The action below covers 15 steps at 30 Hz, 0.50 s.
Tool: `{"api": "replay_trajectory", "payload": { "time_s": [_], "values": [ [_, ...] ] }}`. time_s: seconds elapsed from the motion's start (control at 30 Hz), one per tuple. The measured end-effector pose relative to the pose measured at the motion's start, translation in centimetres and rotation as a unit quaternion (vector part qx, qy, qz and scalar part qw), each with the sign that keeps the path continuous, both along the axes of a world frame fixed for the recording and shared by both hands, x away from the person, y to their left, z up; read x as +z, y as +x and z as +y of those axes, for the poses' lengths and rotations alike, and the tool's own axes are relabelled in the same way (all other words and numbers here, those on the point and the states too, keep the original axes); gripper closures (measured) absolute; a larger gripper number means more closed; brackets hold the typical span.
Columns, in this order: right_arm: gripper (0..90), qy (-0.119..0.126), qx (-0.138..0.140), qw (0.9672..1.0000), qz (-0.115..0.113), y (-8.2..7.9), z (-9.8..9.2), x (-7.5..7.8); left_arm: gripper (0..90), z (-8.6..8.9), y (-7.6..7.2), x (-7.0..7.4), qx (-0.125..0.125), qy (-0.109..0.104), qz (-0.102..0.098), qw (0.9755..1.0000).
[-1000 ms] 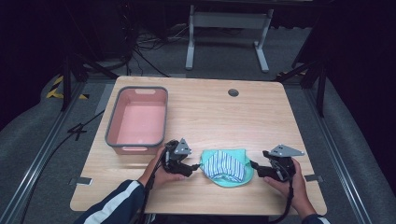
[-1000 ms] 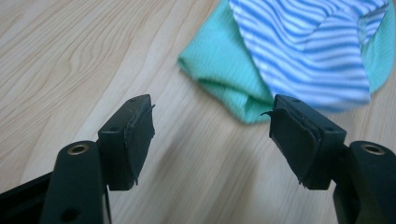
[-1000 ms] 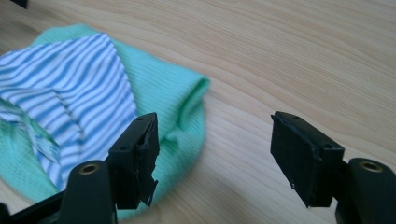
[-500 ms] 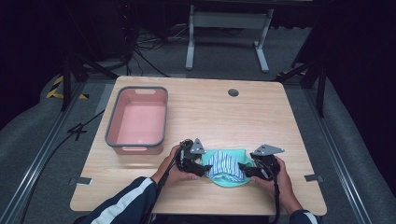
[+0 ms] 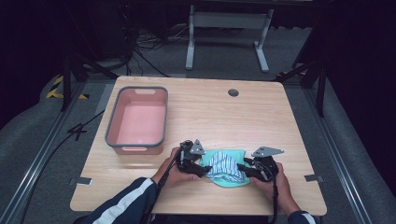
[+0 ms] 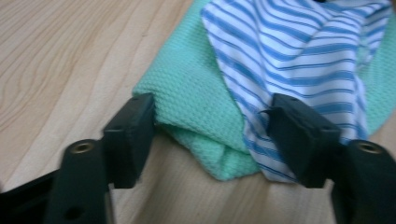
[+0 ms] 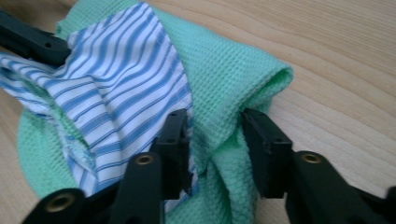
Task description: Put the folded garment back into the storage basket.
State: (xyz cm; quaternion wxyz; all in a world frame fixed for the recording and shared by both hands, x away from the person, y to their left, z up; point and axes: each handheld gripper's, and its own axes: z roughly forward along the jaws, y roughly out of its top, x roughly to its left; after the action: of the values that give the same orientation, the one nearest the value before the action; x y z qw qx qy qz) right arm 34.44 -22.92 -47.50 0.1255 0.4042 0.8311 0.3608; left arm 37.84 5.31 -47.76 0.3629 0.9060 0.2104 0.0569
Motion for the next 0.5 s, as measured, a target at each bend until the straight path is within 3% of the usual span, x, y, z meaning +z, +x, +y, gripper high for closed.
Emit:
{"api": "replay_trajectory", "payload": {
  "time_s": [0.23, 0.47, 0.5],
  "values": [
    [77.0, 0.002, 0.007, 1.0, 0.004, -0.18, 0.27, 0.1, 68.4, 0.11, -0.02, 0.14, -0.016, -0.017, 0.025, 0.9994],
    [80.1, -0.014, 0.006, 0.9998, -0.009, -0.53, 0.69, 0.32, 75.6, -0.11, -0.19, 0.33, -0.016, -0.009, 0.026, 0.9995],
    [80.5, -0.014, 0.005, 0.9999, -0.008, -0.54, 0.65, 0.36, 75.7, -0.17, -0.25, 0.37, -0.017, -0.007, 0.018, 0.9997]
  ]
}}
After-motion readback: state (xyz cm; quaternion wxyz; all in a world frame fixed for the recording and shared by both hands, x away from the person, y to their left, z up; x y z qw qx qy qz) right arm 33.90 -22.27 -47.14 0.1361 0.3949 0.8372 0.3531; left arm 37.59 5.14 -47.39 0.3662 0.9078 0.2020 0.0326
